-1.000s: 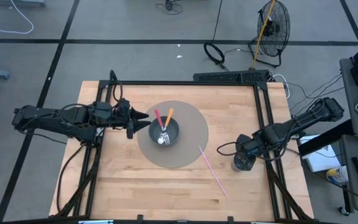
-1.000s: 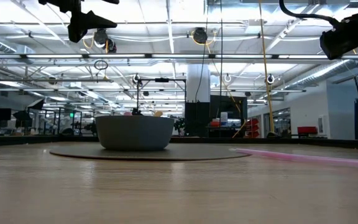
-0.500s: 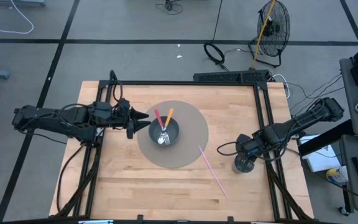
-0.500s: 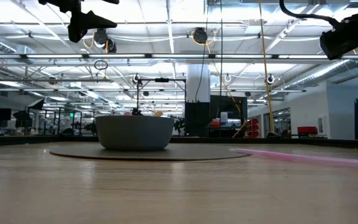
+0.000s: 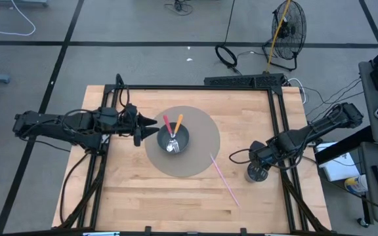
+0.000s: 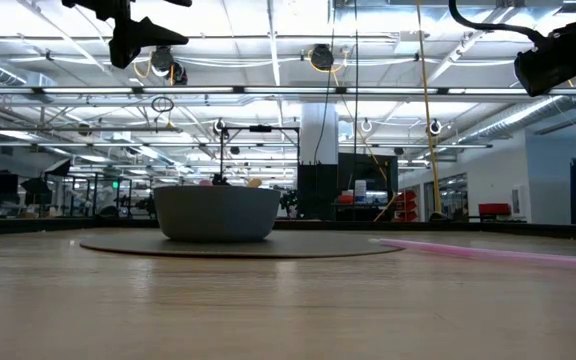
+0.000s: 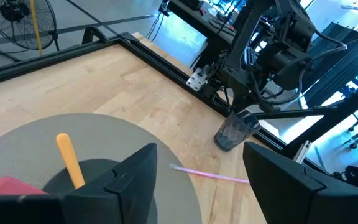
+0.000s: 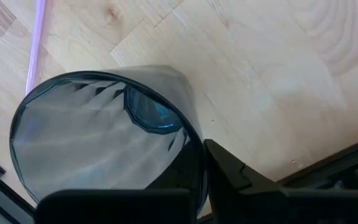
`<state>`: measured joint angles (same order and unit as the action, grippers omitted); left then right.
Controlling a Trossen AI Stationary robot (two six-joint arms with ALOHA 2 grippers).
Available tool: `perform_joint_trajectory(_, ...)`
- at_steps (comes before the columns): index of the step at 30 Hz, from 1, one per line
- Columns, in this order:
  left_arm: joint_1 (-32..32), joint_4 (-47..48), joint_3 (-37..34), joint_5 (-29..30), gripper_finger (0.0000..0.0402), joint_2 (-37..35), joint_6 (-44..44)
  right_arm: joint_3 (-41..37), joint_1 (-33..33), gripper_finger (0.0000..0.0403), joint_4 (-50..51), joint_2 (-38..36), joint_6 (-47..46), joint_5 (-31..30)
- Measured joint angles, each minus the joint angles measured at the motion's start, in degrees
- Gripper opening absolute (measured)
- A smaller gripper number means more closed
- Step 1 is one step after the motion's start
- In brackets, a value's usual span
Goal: Pick & Place Utensil
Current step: Put the blue cup on the mat to the right of the gray bowl
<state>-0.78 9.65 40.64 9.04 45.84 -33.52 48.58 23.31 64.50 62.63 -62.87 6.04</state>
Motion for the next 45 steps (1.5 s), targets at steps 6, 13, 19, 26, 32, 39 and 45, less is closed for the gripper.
perform_joint_trajectory(6,0.0,0.0,0.0,0.0,0.0243,0.0,0.3,1.8,-0.1,0.0005,0.2,-0.3,-0.1,0.0)
perform_joint_trajectory(13,0.0,0.7,0.0,0.0,0.0243,0.0,0.3,6.4,-2.4,0.0005,2.3,-0.4,1.4,0.0)
perform_joint_trajectory(19,0.0,1.3,0.0,0.0,0.0243,0.0,0.4,11.3,-6.3,0.0005,2.6,-0.4,5.6,-1.5)
perform_joint_trajectory(26,0.0,1.3,0.0,0.0,0.0243,0.0,0.9,16.8,-12.7,0.0005,2.9,-0.2,12.3,-1.9)
perform_joint_trajectory(32,0.0,1.3,0.0,0.0,0.0243,0.0,1.3,21.7,-18.5,0.0005,3.8,2.7,19.6,-1.9)
perform_joint_trajectory(39,0.0,1.3,0.0,0.0,0.0243,0.0,1.3,30.3,-24.3,0.0004,6.0,10.9,30.6,-1.5)
perform_joint_trajectory(45,0.0,1.3,0.0,0.0,0.0243,0.0,0.4,38.6,-28.7,0.0004,6.0,18.5,38.5,-1.5)
